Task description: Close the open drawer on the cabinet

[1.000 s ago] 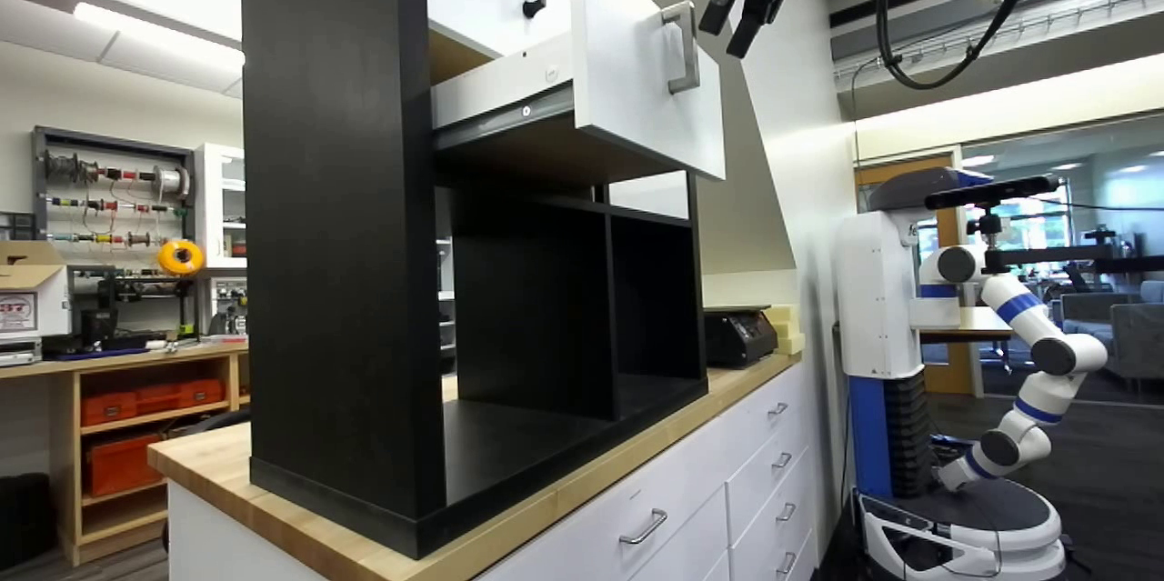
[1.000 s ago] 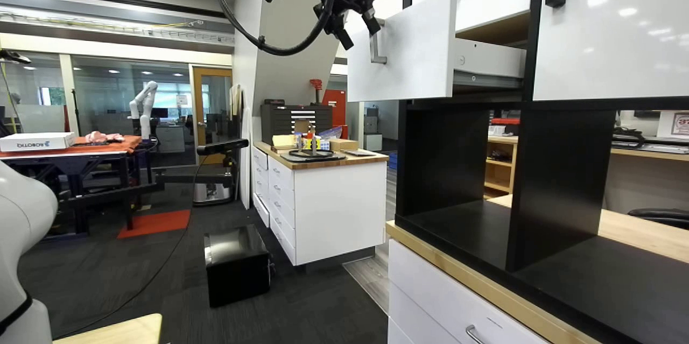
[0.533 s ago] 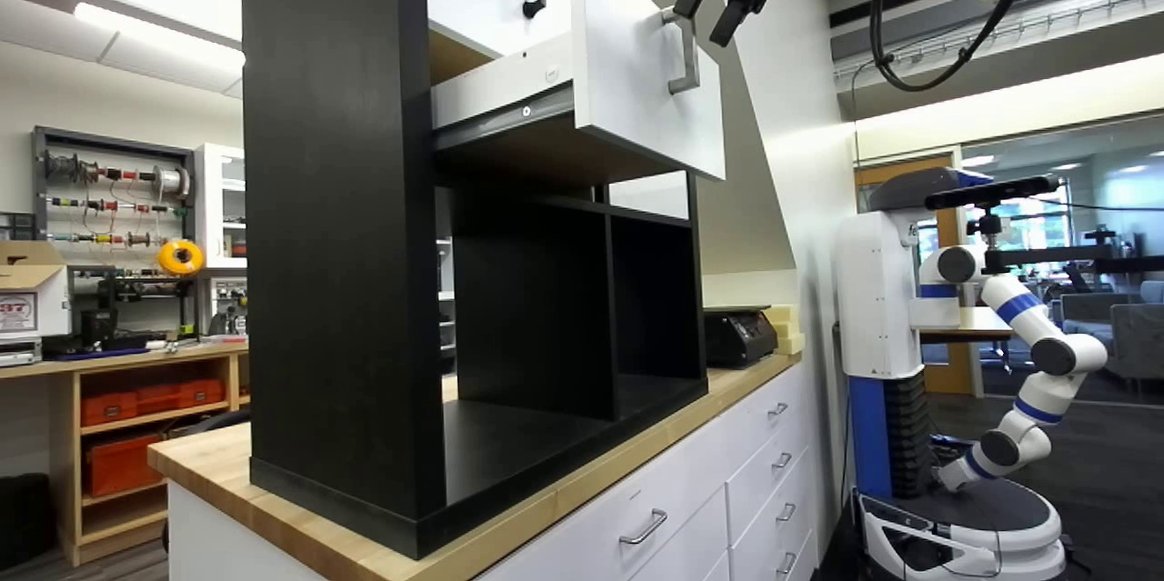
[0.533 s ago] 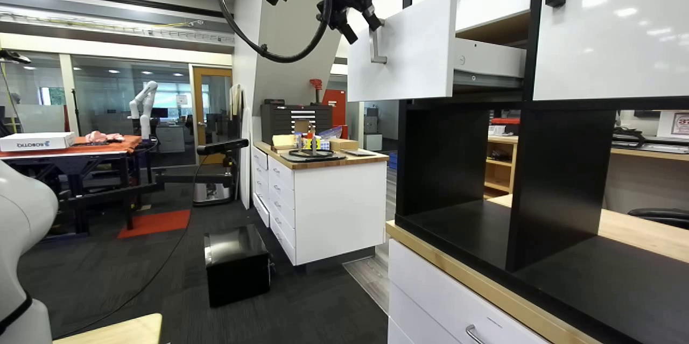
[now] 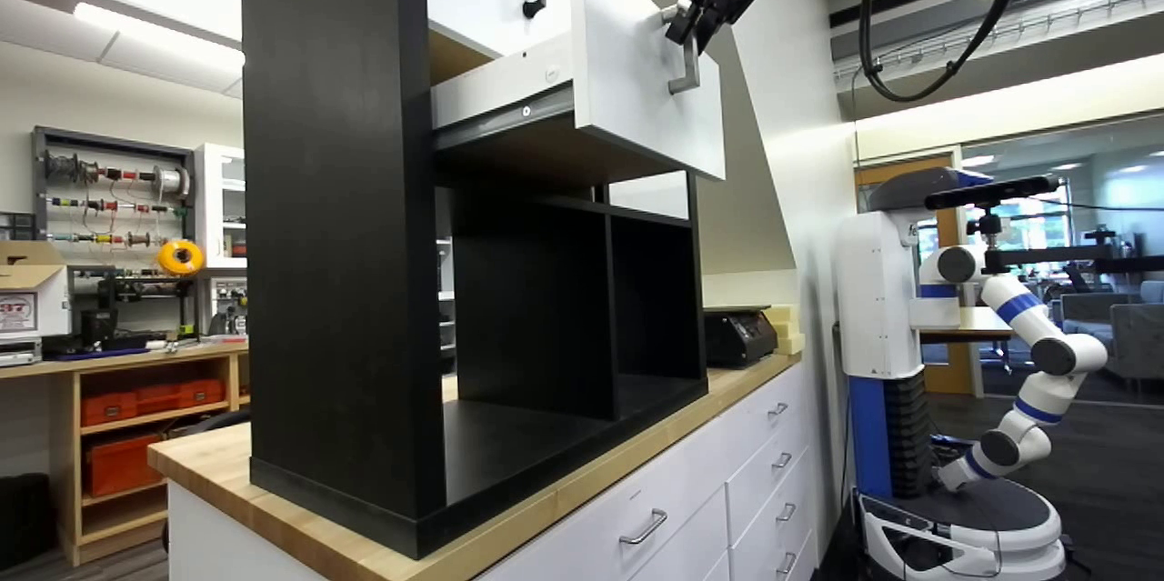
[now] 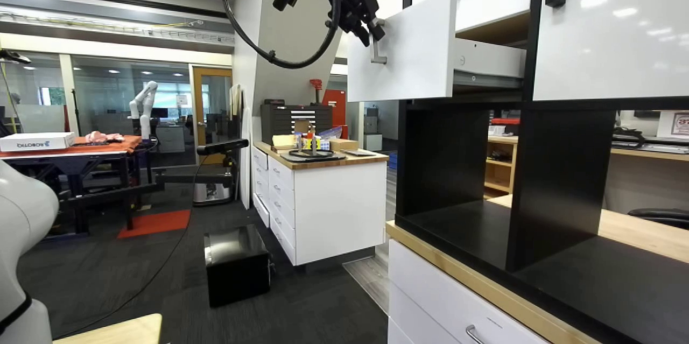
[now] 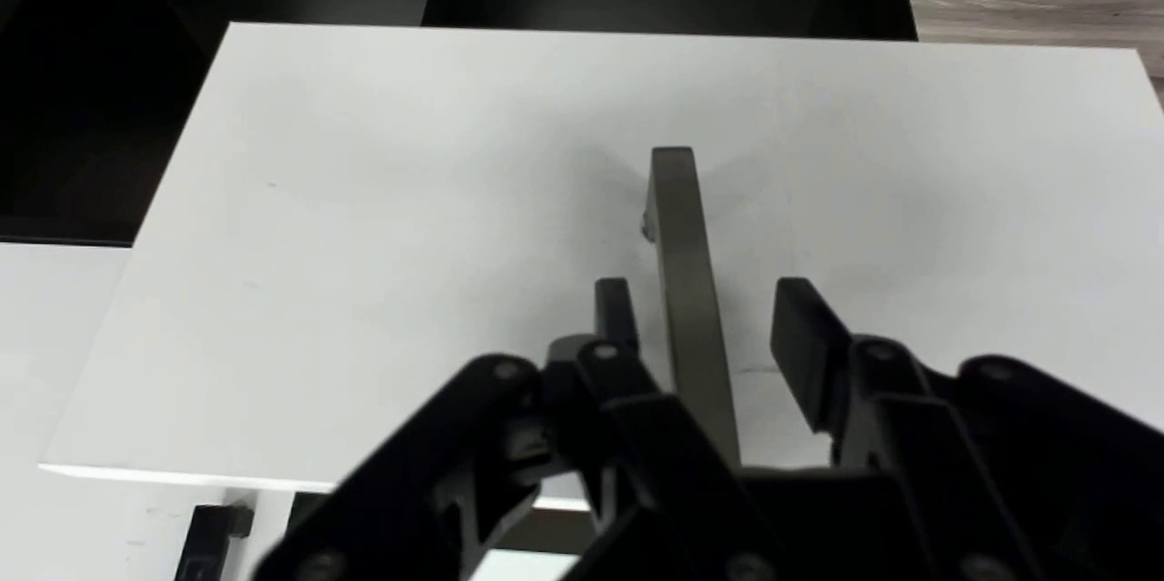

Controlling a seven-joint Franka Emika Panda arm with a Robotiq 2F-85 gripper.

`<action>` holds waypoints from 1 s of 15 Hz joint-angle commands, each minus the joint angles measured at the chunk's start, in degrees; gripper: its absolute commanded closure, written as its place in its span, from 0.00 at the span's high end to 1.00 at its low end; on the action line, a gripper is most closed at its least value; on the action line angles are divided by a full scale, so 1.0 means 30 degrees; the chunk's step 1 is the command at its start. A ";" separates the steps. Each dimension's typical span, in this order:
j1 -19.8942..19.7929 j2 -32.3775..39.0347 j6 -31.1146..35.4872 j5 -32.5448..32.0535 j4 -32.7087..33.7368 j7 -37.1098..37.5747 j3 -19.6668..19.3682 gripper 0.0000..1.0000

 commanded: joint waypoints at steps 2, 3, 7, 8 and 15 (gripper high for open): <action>-0.0350 -0.0079 0.1190 -0.0388 -0.0585 0.0372 -0.0063 0.07; -0.0382 -0.0112 0.1298 -0.0397 -0.0673 0.0354 -0.0108 0.02; -0.0439 -0.0017 0.1835 -0.0517 -0.0764 0.0258 -0.0143 0.04; -0.0447 0.0067 0.1961 -0.0557 -0.0718 0.0221 -0.0148 0.04; -0.0494 0.1748 0.2543 -0.0992 0.0326 -0.0260 -0.0169 0.04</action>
